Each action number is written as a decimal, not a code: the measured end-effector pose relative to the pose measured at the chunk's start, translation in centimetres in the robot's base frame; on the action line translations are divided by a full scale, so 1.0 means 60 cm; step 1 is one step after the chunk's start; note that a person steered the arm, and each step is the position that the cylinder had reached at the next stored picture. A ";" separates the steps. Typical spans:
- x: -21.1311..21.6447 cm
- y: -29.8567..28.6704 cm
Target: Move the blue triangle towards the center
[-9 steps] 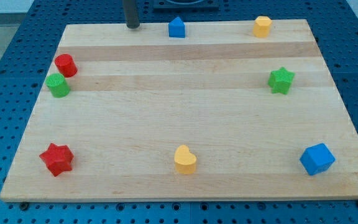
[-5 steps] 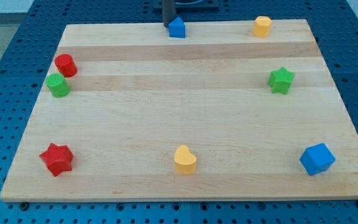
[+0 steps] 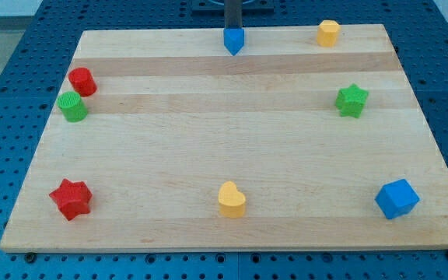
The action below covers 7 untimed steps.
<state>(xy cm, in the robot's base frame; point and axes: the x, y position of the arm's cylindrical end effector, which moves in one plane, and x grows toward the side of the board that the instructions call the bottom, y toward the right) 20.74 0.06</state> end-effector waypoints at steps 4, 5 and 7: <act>0.108 0.024; 0.130 0.024; 0.208 0.067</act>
